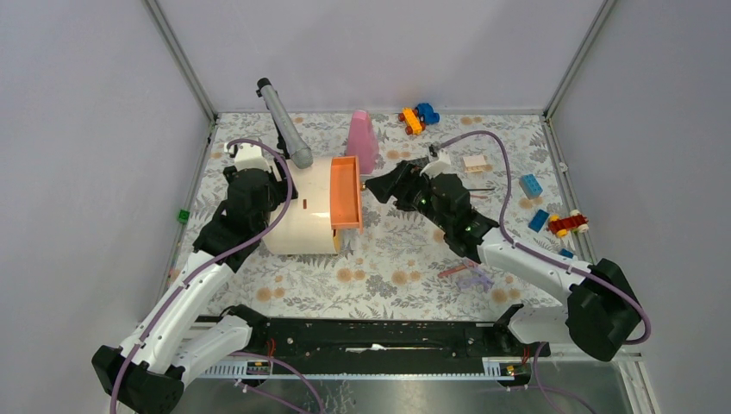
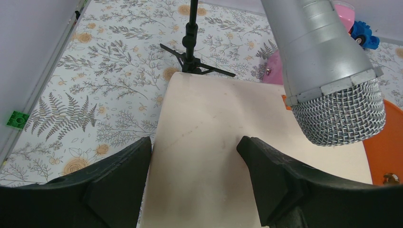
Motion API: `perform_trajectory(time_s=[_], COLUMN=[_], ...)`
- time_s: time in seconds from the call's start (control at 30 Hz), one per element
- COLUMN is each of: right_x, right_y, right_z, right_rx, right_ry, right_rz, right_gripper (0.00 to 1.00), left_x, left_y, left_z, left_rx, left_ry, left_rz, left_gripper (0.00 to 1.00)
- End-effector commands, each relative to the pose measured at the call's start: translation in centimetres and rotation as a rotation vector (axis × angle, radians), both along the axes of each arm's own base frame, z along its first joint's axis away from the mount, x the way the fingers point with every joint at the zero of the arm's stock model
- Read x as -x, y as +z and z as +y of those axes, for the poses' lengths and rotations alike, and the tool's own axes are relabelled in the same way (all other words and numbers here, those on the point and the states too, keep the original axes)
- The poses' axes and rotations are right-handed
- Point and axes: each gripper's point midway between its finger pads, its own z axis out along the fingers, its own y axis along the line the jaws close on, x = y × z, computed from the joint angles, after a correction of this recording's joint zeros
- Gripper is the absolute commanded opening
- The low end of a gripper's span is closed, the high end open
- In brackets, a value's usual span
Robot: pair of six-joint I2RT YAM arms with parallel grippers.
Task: Organize the makeup
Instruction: Open the drawer in the storage box.
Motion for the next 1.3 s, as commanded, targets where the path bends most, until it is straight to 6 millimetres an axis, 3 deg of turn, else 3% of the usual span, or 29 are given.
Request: perform_trajectory(time_s=[0.0,0.23,0.53,0.7,0.8,1.0,1.13,1.27], right_x=[0.4,0.7,-0.8,-1.3,-1.1,-0.9,-0.7,-0.6], right_y=[3.4,3.8,1.2,0.9,1.3,2.6,3.3,3.9], right_z=[1.3,2.9,2.3,2.3,3.2,4.3,4.1,3.5], right_rx=[0.026,0.173,0.506,0.689,0.748,0.795,0.808,0.824], right_ry=[0.042,0.056,-0.024,-0.088,-0.091,-0.122,-0.157,-0.204], right_rz=[-0.123,-0.156,-0.106,-0.125,-0.159,-0.218,-0.234,-0.237], right_gripper=[0.87,0.88,0.86,0.80,0.71,0.42,0.27,0.04], left_x=[0.1,0.1,0.1,0.1,0.1,0.1,0.1,0.1], left_y=[-0.1,-0.1,-0.2,-0.2,-0.1,-0.2,-0.2,-0.2], left_z=[-0.2,-0.3,-0.3,-0.3,-0.2,-0.3,-0.3,-0.3], left_rx=[-0.017,-0.016,-0.017,-0.018,-0.018,-0.018,-0.018,-0.017], left_ry=[-0.022,-0.025,-0.029,-0.026,-0.025,-0.026,-0.027,-0.029], left_rz=[0.027,0.028,0.029,0.028,0.028,0.029,0.030,0.030], left_gripper=[0.76,0.76,0.76,0.76,0.76,0.76,0.76,0.76])
